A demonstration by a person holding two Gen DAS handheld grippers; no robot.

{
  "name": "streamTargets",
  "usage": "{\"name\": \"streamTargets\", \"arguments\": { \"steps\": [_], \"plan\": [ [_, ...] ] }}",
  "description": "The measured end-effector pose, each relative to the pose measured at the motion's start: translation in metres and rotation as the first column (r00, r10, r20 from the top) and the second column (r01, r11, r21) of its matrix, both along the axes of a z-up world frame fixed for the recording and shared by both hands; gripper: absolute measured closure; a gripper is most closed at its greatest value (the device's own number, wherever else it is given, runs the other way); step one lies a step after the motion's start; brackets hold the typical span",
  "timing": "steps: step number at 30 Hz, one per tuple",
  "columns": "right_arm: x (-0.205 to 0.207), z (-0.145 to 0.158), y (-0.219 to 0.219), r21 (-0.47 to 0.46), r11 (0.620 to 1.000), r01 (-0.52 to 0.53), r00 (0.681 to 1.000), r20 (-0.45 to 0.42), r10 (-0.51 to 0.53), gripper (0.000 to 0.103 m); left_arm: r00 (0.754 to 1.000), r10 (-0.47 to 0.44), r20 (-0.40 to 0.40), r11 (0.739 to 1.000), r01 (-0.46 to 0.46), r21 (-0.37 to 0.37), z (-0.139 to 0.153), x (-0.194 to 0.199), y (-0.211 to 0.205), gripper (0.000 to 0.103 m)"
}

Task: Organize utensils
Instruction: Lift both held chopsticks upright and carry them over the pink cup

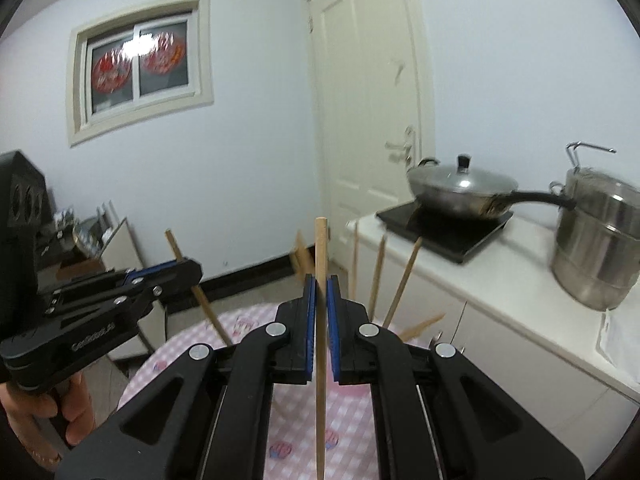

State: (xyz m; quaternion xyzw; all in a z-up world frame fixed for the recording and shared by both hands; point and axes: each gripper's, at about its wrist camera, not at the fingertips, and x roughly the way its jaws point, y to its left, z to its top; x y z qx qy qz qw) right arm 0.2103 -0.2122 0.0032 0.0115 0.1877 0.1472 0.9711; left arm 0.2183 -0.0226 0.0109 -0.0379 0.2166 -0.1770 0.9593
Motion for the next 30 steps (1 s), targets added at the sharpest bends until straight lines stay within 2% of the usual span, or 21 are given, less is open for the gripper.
{"name": "streamTargets", "arguments": {
  "steps": [8, 13, 23, 30],
  "plan": [
    [0.019, 0.007, -0.012, 0.068, 0.996, 0.061, 0.99, 0.126, -0.069, 0.099, 0.998, 0.0, 0.07, 0.999, 0.002, -0.037, 0.026, 0.014, -0.016, 0.098],
    [0.037, 0.005, -0.011, 0.086, 0.993, 0.076, 0.976, 0.196, -0.092, 0.099, 0.993, 0.02, 0.12, 0.999, -0.016, -0.034, 0.036, 0.024, -0.02, 0.098],
    [0.063, -0.001, -0.007, 0.095, 0.99, 0.103, 0.957, 0.262, -0.125, 0.099, 0.989, 0.027, 0.148, 0.997, -0.015, -0.082, 0.042, 0.042, -0.02, 0.098],
    [0.071, -0.002, -0.004, 0.104, 0.99, 0.1, 0.946, 0.297, -0.127, 0.098, 0.979, 0.05, 0.197, 0.997, -0.036, -0.074, 0.042, 0.045, -0.021, 0.098]
  ]
}}
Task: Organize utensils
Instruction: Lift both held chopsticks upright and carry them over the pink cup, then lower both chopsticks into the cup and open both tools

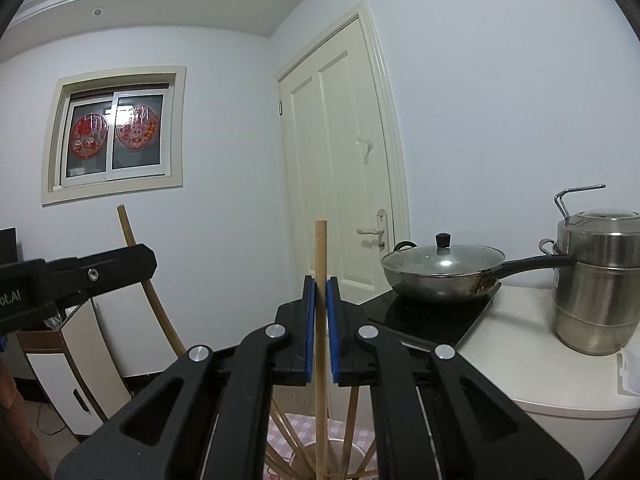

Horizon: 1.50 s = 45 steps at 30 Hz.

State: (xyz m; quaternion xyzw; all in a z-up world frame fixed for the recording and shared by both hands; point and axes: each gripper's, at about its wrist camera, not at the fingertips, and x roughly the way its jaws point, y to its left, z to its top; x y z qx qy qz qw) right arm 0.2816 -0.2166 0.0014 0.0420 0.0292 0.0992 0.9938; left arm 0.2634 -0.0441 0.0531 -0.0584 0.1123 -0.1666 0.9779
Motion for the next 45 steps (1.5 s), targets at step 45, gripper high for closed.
{"name": "streamTargets", "arguments": {
  "steps": [45],
  "plan": [
    [0.001, -0.034, 0.008, -0.068, 0.998, -0.009, 1.0, -0.025, 0.007, 0.098, 0.991, -0.035, -0.132, 0.999, 0.036, 0.0, -0.082, 0.047, -0.01, 0.097]
  ]
}}
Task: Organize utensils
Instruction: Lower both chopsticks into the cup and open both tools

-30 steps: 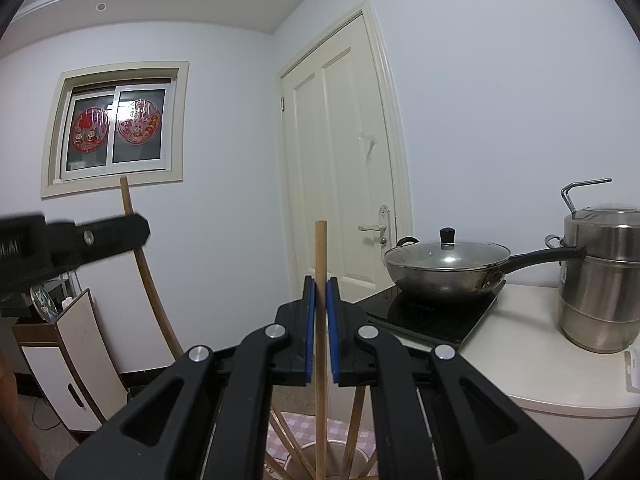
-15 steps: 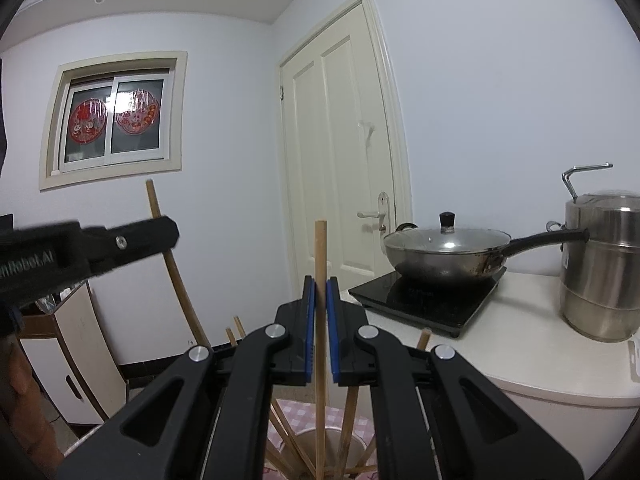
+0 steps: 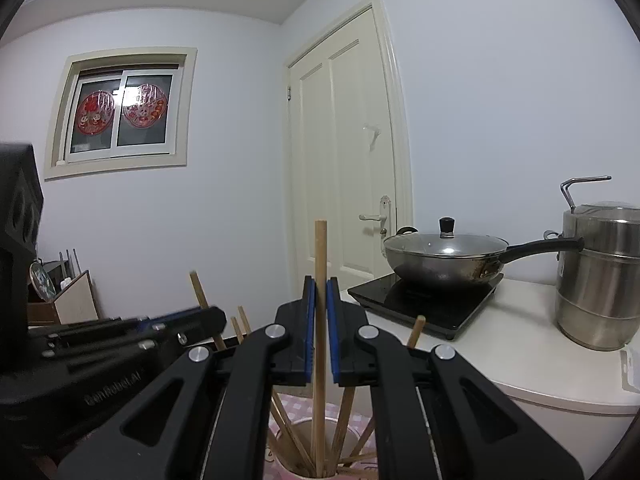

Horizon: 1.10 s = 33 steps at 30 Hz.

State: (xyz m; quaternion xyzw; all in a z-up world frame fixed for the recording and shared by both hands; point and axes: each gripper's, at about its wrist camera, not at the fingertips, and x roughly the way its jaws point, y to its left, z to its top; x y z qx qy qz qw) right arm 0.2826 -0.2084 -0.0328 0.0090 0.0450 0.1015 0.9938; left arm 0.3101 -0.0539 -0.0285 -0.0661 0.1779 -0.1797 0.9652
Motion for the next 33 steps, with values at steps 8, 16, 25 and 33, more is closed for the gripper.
{"name": "streamTargets", "arguments": {
  "steps": [8, 16, 25, 33],
  "plan": [
    [-0.007, -0.005, 0.002, -0.026, 1.0, 0.005, 1.0, -0.011, -0.005, 0.098, 0.998, -0.027, -0.06, 1.0, 0.027, 0.007, -0.015, 0.0, 0.001, 0.097],
    [-0.011, -0.015, 0.0, -0.029, 0.999, 0.013, 0.999, -0.044, -0.014, 0.098, 0.996, -0.035, -0.081, 0.999, 0.036, 0.008, -0.015, -0.004, 0.002, 0.097],
    [-0.011, -0.023, -0.002, -0.028, 0.999, 0.019, 0.995, -0.098, -0.022, 0.097, 0.991, -0.06, -0.118, 0.998, 0.059, -0.009, -0.012, -0.008, 0.003, 0.096],
    [-0.014, -0.024, -0.003, -0.022, 0.999, 0.025, 0.99, -0.138, -0.028, 0.084, 0.988, -0.073, -0.134, 0.997, 0.074, 0.002, -0.007, -0.015, 0.001, 0.095]
  ]
}}
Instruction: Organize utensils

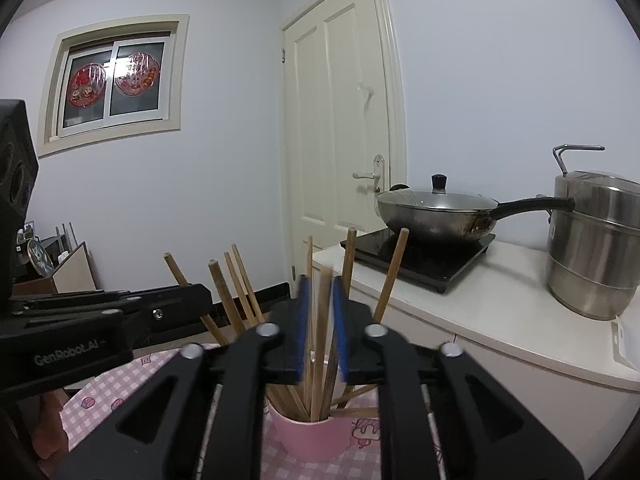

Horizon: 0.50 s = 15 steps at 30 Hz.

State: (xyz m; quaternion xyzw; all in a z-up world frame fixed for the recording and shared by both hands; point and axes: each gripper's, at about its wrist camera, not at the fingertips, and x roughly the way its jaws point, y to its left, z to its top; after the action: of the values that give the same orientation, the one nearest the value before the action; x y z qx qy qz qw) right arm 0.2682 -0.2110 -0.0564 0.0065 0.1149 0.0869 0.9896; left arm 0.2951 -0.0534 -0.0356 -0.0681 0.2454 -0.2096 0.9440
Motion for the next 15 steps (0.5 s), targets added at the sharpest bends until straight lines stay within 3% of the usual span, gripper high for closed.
{"name": "streamTargets", "arguments": {
  "steps": [1, 11, 13, 14, 15],
  "plan": [
    [-0.002, 0.001, 0.0, 0.002, 1.0, 0.001, 1.0, 0.0, -0.001, 0.078, 1.0, -0.001, 0.001, 1.0, 0.001, 0.002, 0.0, -0.001, 0.001, 0.095],
    [-0.024, 0.013, 0.001, -0.001, 1.0, -0.001, 1.0, 0.017, 0.001, 0.067, 1.0, 0.016, 0.005, 1.0, -0.016, 0.019, 0.011, -0.021, 0.004, 0.095],
    [-0.032, 0.016, 0.001, -0.001, 1.0, -0.003, 1.0, 0.017, 0.003, 0.059, 1.0, 0.023, 0.017, 0.999, -0.023, 0.029, 0.014, -0.029, 0.005, 0.095],
    [-0.035, 0.018, 0.0, -0.001, 1.0, -0.004, 1.0, 0.018, 0.004, 0.056, 0.999, 0.031, 0.022, 0.999, -0.031, 0.036, 0.015, -0.034, 0.006, 0.094],
    [-0.038, 0.019, 0.0, -0.004, 1.0, -0.004, 1.0, 0.021, 0.004, 0.052, 0.999, 0.045, 0.026, 0.998, -0.046, 0.049, 0.016, -0.038, 0.008, 0.085]
  ]
}}
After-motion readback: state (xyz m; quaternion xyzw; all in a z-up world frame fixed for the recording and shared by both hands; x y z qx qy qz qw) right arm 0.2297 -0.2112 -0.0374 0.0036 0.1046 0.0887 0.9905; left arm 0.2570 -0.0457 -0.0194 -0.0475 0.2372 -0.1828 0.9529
